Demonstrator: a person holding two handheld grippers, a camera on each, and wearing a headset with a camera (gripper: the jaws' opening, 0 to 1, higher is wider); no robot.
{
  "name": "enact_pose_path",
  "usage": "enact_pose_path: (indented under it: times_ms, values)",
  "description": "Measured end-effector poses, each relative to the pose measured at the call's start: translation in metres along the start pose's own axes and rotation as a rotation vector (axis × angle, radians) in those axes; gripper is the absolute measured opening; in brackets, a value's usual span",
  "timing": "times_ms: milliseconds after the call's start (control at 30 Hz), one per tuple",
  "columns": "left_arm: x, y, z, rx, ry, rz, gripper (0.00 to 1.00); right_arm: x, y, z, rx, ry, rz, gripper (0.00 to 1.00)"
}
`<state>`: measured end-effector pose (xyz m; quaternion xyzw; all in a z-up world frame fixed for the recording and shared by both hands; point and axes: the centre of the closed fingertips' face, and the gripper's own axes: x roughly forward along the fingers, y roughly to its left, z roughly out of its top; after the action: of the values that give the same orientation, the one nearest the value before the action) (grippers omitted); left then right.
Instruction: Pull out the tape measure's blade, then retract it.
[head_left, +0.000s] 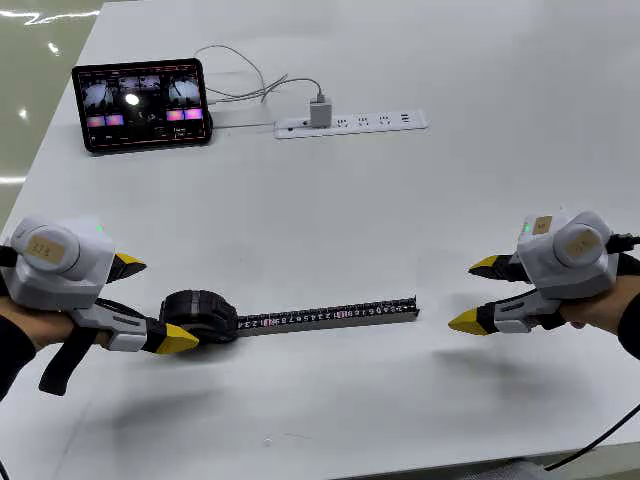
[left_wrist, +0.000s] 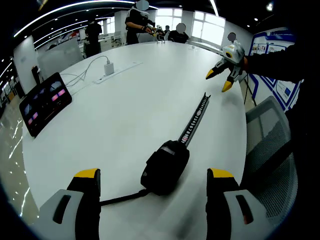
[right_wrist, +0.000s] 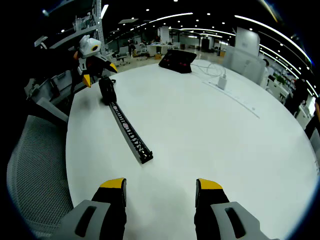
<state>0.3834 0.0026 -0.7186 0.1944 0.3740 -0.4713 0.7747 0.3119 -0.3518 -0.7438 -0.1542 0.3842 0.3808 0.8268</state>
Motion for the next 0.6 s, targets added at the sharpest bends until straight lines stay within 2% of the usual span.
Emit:
enact_pose_path:
  times_ms: [267,367,433,500,600]
  values:
    - [-0.007,0.003,-0.001,-0.055,-0.043,0.035,0.90,-0.011,0.005,-0.006,0.048,-0.030,-0.020,0.56]
    - [-0.008,0.007,-0.004,-0.068,-0.053,0.072,0.99,-0.016,0.005,-0.006,0.055,-0.057,-0.050,0.58]
    - [-0.011,0.010,-0.005,-0.077,-0.064,0.085,0.99,-0.019,0.006,-0.009,0.047,-0.061,-0.064,0.60]
    - [-0.012,0.007,-0.008,-0.102,-0.070,0.073,0.99,-0.023,0.005,-0.011,0.054,-0.067,-0.081,0.62]
    - [-0.015,0.006,-0.010,-0.097,-0.082,0.085,0.99,-0.027,0.003,-0.014,0.074,-0.084,-0.098,0.66]
